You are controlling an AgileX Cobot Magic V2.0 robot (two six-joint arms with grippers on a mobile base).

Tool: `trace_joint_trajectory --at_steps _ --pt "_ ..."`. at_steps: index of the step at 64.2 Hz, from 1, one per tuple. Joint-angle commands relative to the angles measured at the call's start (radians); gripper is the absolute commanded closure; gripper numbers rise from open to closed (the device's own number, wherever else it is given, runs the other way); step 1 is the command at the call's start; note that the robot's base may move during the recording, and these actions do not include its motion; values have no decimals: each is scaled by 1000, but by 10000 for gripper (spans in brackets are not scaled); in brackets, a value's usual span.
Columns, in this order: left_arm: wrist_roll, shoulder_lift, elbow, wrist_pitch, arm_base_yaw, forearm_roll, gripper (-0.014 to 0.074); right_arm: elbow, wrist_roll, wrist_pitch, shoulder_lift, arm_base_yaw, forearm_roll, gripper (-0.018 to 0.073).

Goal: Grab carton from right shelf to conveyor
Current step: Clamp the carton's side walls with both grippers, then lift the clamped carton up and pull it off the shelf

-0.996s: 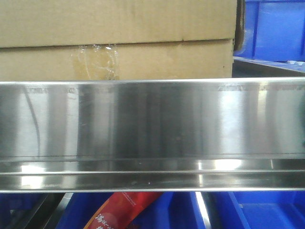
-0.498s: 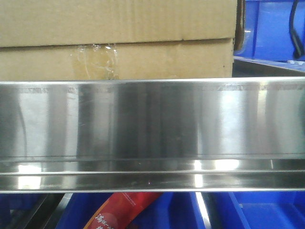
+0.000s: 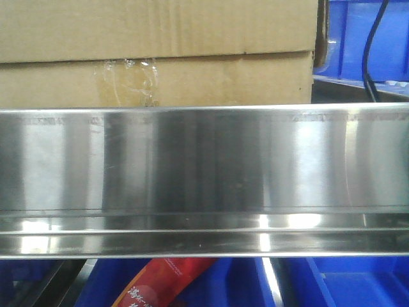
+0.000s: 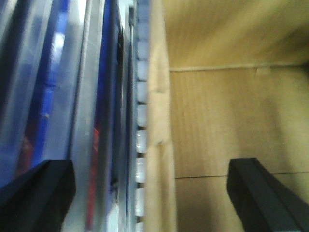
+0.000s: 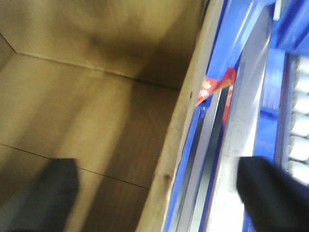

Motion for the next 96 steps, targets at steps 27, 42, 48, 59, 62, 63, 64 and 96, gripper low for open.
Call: trace_joint_trajectory --at_steps 27,42,48,59,62,63,64,96 --pt "1 -8 -34 -5 2 -24 603 -11 2 25 -40 2 -30 619" --pt "1 -121 -120 -5 -76 -28 603 -11 2 38 -191 2 -55 619" --pt "-8 -174 -124 -5 -143 -28 615 -6 2 38 -261 2 -76 619" --pt "-76 -230 -122 -5 -269 16 615 68 2 38 -393 2 -144 619" --pt "-103 -242 -113 -5 -314 59 615 113 3 38 -447 2 -150 619" --pt "-112 -244 -108 -5 -330 76 615 133 4 38 -467 2 -153 619" --pt "-116 -247 -104 -5 -340 88 615 146 12 38 -480 2 -153 619" --pt "-211 -316 27 -5 -538 139 615 508 70 -10 -686 2 -174 619"
